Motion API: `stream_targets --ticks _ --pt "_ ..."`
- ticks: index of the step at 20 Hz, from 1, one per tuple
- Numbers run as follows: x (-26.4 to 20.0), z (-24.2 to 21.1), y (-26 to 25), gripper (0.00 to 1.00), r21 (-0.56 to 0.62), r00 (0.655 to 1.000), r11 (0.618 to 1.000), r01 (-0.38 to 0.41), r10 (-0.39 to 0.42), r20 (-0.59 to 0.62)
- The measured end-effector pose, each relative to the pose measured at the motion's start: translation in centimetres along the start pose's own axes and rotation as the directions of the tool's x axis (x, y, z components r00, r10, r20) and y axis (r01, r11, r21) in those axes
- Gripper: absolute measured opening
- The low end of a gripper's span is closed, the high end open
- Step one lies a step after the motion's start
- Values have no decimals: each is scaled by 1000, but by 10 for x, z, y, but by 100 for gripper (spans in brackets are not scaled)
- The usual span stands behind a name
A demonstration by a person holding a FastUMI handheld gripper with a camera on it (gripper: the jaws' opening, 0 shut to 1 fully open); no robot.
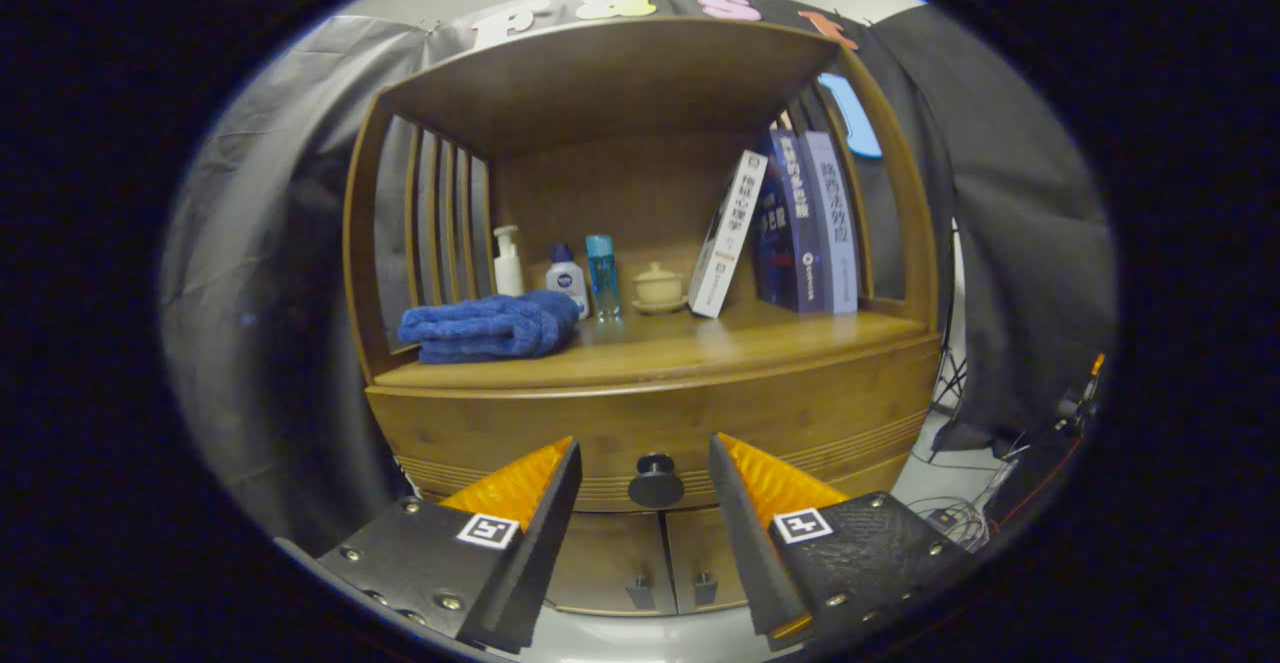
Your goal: Pull open the drawer, take out the items inside it, and place them on the countertop above the cabinet.
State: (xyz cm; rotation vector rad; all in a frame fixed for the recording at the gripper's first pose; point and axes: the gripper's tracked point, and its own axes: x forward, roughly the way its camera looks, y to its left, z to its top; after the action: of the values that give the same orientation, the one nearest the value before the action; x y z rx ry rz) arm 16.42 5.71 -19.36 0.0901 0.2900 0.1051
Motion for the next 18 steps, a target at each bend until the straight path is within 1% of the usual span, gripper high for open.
stream_targets --ticks 1,3,4,7,8,9,11,12,13,16,18 --pt "10 -11 -2 78 6 1000 1000 -4 4 -30" --pt "30 -29 -10 78 3 996 1000 17 -17 -85" --pt "35 -33 -12 72 -1 995 1000 17 -17 -100" --pt "52 -38 -9 71 12 994 1000 -2 3 -111" --pt "55 -37 -12 65 6 993 1000 11 -10 -113" --pt "65 -39 -6 59 21 993 1000 -13 16 -114" --pt "65 -42 -10 48 7 990 1000 -1 2 -142" --pt "73 -44 -7 51 13 991 1000 -8 10 -131" --pt "66 -42 -8 48 8 991 1000 -6 7 -135" --pt "62 -40 -6 37 13 990 1000 -1 3 -139" --pt "61 -42 -8 29 -9 987 1000 11 -12 -160"
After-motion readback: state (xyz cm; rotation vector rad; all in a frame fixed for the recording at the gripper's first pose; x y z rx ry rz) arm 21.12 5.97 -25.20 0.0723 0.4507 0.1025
